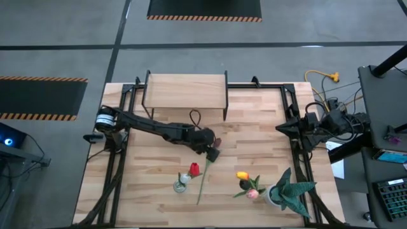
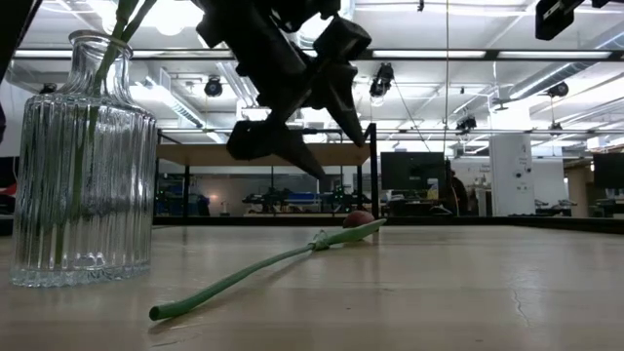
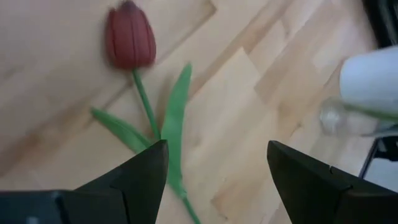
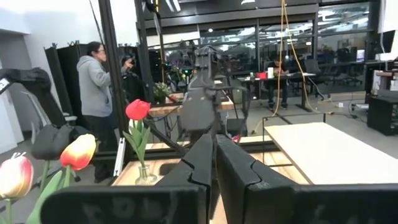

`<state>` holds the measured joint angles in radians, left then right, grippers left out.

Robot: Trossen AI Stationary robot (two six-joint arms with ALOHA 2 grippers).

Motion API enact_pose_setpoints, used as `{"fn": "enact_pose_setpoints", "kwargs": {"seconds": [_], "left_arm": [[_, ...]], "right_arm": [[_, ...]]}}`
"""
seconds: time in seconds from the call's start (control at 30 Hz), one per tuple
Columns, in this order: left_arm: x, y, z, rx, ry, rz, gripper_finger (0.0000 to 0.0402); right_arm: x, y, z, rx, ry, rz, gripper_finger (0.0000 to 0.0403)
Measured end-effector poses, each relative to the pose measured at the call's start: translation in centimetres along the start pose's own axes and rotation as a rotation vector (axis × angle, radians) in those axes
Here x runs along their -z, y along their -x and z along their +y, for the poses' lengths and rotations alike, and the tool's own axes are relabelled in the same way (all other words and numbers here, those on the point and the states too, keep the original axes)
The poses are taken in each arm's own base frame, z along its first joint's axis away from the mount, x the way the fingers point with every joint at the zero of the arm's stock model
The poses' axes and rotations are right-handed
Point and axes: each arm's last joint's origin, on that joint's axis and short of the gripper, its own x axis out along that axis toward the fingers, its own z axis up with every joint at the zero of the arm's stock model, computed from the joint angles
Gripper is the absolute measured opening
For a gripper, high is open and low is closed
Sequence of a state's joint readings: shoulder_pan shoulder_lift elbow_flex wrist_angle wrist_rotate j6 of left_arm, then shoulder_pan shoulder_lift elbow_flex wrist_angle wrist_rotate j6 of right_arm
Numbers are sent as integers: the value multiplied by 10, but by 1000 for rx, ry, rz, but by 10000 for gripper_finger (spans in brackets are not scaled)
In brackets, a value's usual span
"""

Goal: Pick and place flowers into a vace then onto a shelf
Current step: Put the dark red flower into the left transparent vase

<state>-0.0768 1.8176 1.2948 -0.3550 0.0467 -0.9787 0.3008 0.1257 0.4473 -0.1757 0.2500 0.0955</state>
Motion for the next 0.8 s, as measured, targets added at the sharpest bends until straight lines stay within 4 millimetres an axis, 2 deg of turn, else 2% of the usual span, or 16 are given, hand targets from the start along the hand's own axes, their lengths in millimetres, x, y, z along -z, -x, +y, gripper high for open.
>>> {"fn": "enact_pose_setpoints", "kwargs": {"seconds": [0.27,0.63,0.8], "left_arm": [[20,-31,-1,-67,12,41,256],[20,-59,5,-207,54,24,255],[22,-66,8,-251,51,43,252]], "right_arm": [[0,0,0,8,-1,3,13],[0,0,0,11,-40,3,13],[0,0,0,11,-42,3,13]]}}
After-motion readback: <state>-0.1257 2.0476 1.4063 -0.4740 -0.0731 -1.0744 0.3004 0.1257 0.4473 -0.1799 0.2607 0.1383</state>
